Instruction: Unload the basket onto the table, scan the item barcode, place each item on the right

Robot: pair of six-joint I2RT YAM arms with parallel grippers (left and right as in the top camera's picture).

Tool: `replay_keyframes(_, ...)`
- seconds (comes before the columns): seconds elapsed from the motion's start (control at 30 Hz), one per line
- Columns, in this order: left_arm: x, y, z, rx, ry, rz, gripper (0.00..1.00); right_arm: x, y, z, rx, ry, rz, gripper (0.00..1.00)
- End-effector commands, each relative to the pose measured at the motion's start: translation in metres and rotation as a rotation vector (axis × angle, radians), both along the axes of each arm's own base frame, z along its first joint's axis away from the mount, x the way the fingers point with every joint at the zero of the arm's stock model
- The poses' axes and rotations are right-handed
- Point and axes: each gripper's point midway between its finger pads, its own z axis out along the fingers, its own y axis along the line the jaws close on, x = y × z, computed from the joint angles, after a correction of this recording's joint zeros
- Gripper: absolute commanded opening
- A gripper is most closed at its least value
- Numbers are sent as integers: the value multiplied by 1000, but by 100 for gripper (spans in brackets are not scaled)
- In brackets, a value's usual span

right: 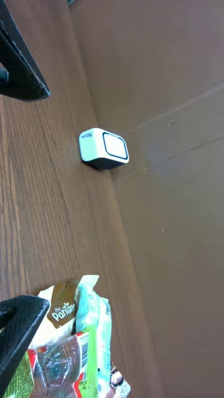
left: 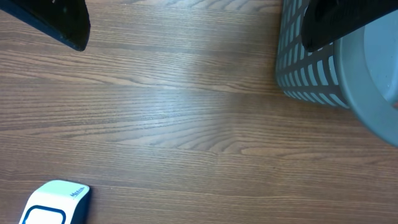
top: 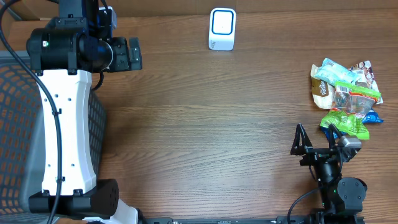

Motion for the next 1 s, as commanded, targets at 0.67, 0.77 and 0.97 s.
replay_keyframes(0.67, -27, 10, 36, 50, -88, -5, 100, 0, 1, -1, 1, -8, 4, 100)
replay_keyframes(0.77, -45, 19, 51, 58, -157, 21, 100, 0, 1, -1, 1, -8, 5, 100)
replay_keyframes(0.97, -65, 23, 52, 94, -387, 6, 100, 0, 1, -1, 1, -8, 4, 100)
